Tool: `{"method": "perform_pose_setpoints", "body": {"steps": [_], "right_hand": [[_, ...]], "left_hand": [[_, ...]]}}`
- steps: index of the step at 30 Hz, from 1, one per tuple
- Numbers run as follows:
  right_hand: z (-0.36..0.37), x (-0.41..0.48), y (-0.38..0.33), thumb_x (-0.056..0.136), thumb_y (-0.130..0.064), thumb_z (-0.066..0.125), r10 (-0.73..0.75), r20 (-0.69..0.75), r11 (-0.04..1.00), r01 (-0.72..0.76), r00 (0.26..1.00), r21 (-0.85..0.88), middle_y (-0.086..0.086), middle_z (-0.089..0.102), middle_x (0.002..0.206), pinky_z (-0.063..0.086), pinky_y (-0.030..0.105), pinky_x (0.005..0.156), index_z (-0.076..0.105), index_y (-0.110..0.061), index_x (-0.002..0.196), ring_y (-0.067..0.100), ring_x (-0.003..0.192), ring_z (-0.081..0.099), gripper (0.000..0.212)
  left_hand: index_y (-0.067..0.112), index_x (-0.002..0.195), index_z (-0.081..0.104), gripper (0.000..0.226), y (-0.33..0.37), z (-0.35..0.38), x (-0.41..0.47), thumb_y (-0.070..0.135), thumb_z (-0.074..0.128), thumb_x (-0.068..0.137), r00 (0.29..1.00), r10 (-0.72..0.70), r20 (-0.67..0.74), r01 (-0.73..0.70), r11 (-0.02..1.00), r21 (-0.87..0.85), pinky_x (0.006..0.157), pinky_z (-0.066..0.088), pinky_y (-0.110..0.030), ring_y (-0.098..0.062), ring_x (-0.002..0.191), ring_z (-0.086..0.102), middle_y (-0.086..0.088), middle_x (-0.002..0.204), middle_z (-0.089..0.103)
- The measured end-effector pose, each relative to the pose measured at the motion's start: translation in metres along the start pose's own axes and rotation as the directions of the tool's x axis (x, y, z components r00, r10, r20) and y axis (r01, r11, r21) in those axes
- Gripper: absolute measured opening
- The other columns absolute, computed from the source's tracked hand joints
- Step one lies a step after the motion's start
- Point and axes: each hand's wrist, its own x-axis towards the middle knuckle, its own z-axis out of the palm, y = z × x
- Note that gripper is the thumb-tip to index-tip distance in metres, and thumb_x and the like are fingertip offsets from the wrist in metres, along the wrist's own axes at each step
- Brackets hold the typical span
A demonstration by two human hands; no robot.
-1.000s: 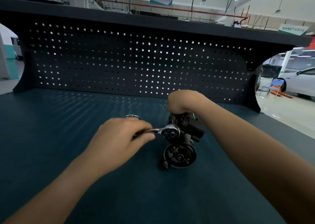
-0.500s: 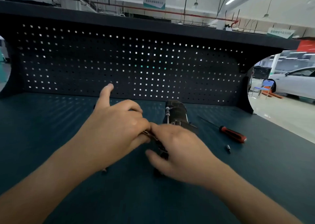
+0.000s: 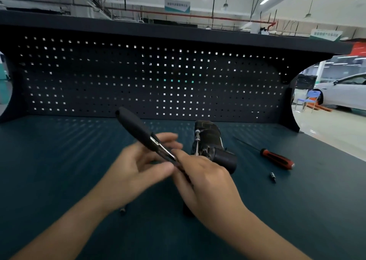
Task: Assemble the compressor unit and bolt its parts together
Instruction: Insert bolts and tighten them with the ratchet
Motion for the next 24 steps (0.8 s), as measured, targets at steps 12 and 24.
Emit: {"method": "perform_pose_setpoints", "body": {"steps": [12, 24], "right_hand": [[-0.028, 0.026, 0.040, 0.085, -0.027, 0.057, 0.322, -0.106, 0.881, -0.256, 0.941, 0.398, -0.006, 0.064, 0.067, 0.039, 0.010, 0.058, 0.069, -0.015, 0.074, 0.005, 0.067, 0.058, 0.020], [0.014, 0.109, 0.058, 0.088, -0.036, 0.052, 0.443, 0.651, 0.796, 0.064, 0.617, -0.602, -0.002, 0.036, 0.072, 0.038, 0.033, 0.066, 0.044, -0.018, 0.085, 0.023, 0.079, 0.045, 0.020]], "left_hand": [[0.032, 0.071, 0.070, 0.030, 0.005, 0.035, -0.001, 0.058, 0.055, 0.069, 0.951, -0.024, -0.307, -0.040, 0.979, -0.201, 0.056, 0.053, -0.021, -0.008, 0.074, 0.068, 0.006, 0.085, 0.073], [0.031, 0.081, 0.068, 0.024, 0.000, 0.036, -0.002, 0.050, 0.056, 0.074, 0.967, 0.068, -0.245, -0.067, 0.998, 0.011, 0.061, 0.056, -0.024, -0.008, 0.074, 0.067, 0.005, 0.078, 0.070]]}}
